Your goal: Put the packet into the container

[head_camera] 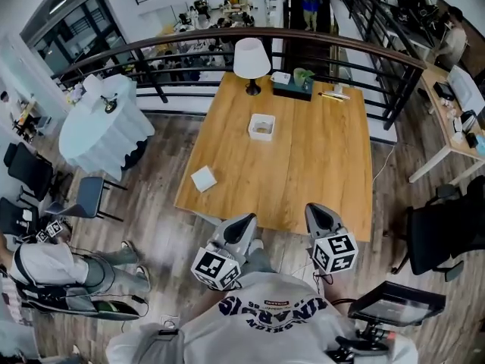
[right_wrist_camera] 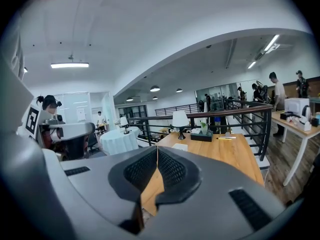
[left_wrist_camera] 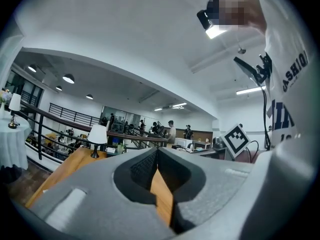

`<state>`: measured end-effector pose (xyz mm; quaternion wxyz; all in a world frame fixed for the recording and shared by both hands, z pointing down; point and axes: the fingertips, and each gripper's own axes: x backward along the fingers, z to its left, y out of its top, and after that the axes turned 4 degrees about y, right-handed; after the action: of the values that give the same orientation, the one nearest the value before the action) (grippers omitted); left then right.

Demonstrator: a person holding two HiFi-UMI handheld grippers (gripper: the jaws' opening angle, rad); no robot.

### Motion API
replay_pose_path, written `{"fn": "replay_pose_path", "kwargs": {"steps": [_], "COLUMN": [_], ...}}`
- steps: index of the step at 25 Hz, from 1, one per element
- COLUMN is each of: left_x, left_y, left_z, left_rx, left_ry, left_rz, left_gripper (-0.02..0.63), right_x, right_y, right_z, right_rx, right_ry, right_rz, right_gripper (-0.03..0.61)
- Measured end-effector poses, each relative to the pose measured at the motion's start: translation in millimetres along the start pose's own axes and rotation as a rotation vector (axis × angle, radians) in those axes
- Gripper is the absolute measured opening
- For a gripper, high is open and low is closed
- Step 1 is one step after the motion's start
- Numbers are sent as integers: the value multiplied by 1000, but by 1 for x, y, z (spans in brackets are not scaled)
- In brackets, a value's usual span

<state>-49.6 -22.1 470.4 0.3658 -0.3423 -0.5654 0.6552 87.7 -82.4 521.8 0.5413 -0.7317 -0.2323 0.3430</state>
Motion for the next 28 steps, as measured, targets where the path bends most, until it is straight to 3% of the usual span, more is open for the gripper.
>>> {"fn": "replay_pose_path", "kwargs": {"steps": [15,20,28], "left_x": [-69,-77,-86], "left_y": [24,17,10], "left_z": [161,217,262], "left_rx": [63,73,58], "left_ry": [-71,-61,-30], "left_rz": [34,55,67], "left_gripper": [3,3,3], "right_x": [-137,-170,-190], "right_y": [56,66,67], "right_z": [17,23,15], "right_rx": [33,32,16], "right_ry": [-43,-81,-116], "right_rz": [77,82,86], "right_gripper": [11,11,11]}}
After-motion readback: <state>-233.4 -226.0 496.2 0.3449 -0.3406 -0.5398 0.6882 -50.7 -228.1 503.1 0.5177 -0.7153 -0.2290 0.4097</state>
